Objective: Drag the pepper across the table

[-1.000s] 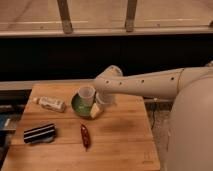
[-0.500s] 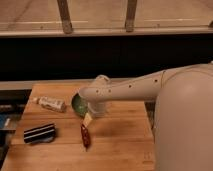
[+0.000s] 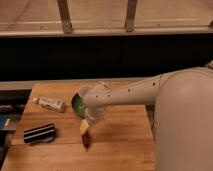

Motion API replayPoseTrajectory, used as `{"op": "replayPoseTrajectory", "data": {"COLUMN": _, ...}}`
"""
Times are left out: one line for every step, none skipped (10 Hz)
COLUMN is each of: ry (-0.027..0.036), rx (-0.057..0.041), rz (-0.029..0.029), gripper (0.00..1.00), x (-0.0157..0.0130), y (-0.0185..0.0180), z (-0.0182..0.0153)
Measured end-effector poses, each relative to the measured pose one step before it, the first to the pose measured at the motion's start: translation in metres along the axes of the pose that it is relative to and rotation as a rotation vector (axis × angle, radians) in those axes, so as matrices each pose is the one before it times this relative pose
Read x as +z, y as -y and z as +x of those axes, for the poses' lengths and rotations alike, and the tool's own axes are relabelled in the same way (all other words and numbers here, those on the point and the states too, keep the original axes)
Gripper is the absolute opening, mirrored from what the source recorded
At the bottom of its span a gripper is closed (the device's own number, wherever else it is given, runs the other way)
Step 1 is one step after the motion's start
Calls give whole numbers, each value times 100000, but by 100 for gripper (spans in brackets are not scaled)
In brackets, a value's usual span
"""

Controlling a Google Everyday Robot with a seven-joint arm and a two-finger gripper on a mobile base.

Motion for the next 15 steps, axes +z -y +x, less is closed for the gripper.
{"op": "replayPoseTrajectory", "data": {"ry": 386, "rx": -648, "rz": -1492, "gripper": 80, "x": 173, "y": -1228, "z": 335}}
{"op": "replayPoseTrajectory", "data": {"ry": -123, "rx": -631, "rz": -678, "gripper": 80, "x": 240, "y": -843, "z": 299}}
{"op": "replayPoseTrajectory", "data": {"ry": -317, "rx": -763, "rz": -440, "gripper": 80, "x": 272, "y": -752, "z": 52}}
{"op": "replayPoseTrajectory", "data": {"ry": -497, "rx": -1096, "rz": -72, "gripper": 80, "x": 391, "y": -636, "z": -115}}
{"op": "replayPoseTrajectory", "data": {"ry": -985, "rx": -897, "rz": -97, "gripper": 80, "x": 608, "y": -523, "z": -158}}
{"op": "replayPoseTrajectory", "data": {"ry": -1006, "rx": -744, "rz": -134, "gripper": 80, "x": 654, "y": -315, "z": -272}}
{"op": "replayPoseTrajectory", "data": {"ry": -649, "rx": -401, "rz": -46, "gripper": 80, "x": 412, "y": -136, "z": -207}}
{"op": "replayPoseTrajectory", "data": {"ry": -940, "rx": -694, "rz": 33, "gripper": 80, "x": 610, "y": -192, "z": -287}}
{"op": "replayPoseTrajectory", "data": {"ry": -875, "rx": -359, "rz": -333, "gripper": 80, "x": 715, "y": -140, "z": -292}}
{"op": "replayPoseTrajectory", "data": {"ry": -904, "rx": -44, "rz": -152, "gripper": 80, "x": 667, "y": 78, "z": -144}}
{"op": "replayPoseTrajectory", "data": {"ry": -1061, "rx": -480, "rz": 169, "gripper": 77, "x": 608, "y": 35, "z": -135}}
{"op": "replayPoseTrajectory", "data": {"ry": -385, "rx": -119, "rz": 623, "gripper": 71, "x": 222, "y": -8, "z": -105}}
{"op": "replayPoseTrajectory", "data": {"ry": -1016, "rx": -303, "rz": 1953, "gripper": 60, "x": 175, "y": -221, "z": -14}}
{"op": "replayPoseTrajectory", "data": {"ry": -103, "rx": 17, "rz": 1029, "gripper": 49, "x": 25, "y": -188, "z": 3}}
{"op": "replayPoseTrajectory", "data": {"ry": -879, "rx": 1138, "rz": 2005, "gripper": 38, "x": -6, "y": 325, "z": 348}}
